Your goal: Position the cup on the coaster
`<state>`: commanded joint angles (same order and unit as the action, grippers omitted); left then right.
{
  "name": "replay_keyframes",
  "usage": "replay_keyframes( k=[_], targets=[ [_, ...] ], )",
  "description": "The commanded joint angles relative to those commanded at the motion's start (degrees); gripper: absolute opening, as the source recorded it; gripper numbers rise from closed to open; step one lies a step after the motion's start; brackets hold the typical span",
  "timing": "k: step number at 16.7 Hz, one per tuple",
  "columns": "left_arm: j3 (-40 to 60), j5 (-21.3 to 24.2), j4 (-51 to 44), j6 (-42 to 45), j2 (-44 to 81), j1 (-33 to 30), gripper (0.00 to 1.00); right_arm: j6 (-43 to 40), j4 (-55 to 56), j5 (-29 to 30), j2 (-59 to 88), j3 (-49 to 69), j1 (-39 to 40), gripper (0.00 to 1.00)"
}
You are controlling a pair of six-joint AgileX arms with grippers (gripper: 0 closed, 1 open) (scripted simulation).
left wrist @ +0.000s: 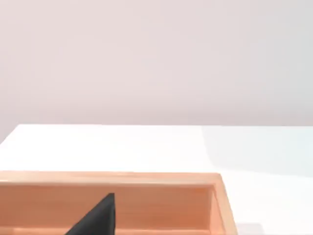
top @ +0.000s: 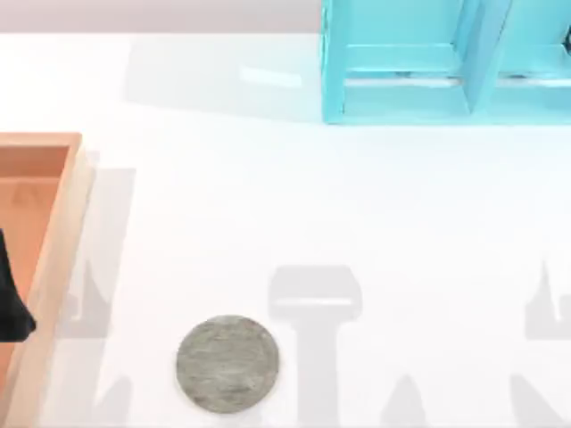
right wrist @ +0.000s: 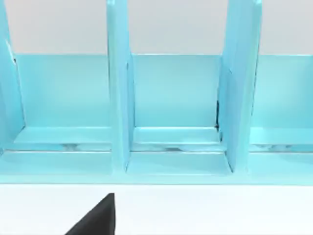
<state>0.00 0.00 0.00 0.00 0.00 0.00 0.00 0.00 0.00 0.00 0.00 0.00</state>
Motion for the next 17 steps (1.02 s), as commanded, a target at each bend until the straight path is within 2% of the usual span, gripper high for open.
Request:
replay_keyframes(
  k=[3, 6, 17],
  targets=[
    [0.0, 0.0, 0.0, 0.0, 0.0, 0.0, 1.0, -0.55, -0.54, 0.09, 0.54, 0.4, -0.21, 1.0],
    [0.0, 0.0, 0.0, 0.0, 0.0, 0.0, 1.0, -5.8, -5.59, 0.44, 5.57, 4.17, -1.45, 1.0],
    [0.0, 0.0, 0.0, 0.0, 0.0, 0.0, 1.0, -47.73, -35.02, -0.38, 35.65, 28.15, -5.2, 1.0]
  ],
)
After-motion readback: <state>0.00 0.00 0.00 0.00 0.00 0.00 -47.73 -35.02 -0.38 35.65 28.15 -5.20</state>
